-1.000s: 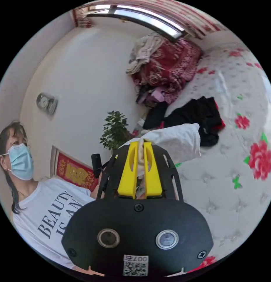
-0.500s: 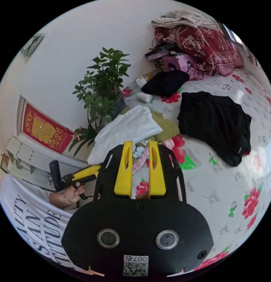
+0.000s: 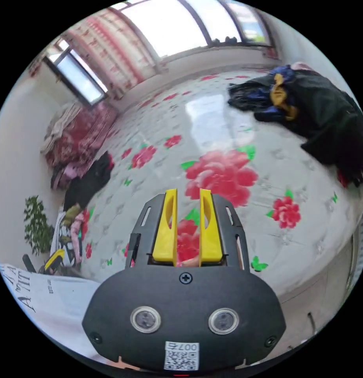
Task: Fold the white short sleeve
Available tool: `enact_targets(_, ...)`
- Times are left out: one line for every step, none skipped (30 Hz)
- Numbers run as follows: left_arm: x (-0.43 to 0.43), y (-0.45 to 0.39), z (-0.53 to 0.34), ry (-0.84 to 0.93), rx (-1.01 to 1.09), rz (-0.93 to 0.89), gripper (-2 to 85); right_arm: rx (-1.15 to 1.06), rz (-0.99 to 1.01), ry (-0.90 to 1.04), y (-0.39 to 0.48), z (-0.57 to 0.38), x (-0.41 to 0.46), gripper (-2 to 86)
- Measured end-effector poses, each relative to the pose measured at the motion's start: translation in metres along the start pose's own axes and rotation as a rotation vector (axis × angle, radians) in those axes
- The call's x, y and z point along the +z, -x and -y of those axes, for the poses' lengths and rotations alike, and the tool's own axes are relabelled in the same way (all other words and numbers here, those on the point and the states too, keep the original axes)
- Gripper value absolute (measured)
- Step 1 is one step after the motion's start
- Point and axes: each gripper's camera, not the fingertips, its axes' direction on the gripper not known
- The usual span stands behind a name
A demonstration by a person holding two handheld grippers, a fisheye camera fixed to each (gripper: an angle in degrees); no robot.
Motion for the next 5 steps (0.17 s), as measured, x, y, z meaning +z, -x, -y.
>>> enact_targets(0.016,-0.011,0.015,0.005,0.027,-0.012,5.5,0.089,-0.032,-0.078,-0.027,0.006,-0.016,5.3)
enact_targets(0.033,-0.023,0.029,0.023,0.057,-0.017,5.5,0.124,-0.048,-0.114,-0.039,0.01,-0.024,5.5)
enact_targets(0.041,-0.029,0.035,0.033,0.067,-0.015,5.4,0.177,-0.083,-0.181,-0.058,0.018,-0.038,5.8)
enact_targets(0.055,-0.04,0.047,0.045,0.086,-0.017,5.3,0.214,-0.12,-0.241,-0.074,0.029,-0.05,6.2)
enact_targets(0.068,-0.052,0.058,0.053,0.106,-0.023,5.2,0.223,-0.14,-0.269,-0.079,0.035,-0.056,6.3)
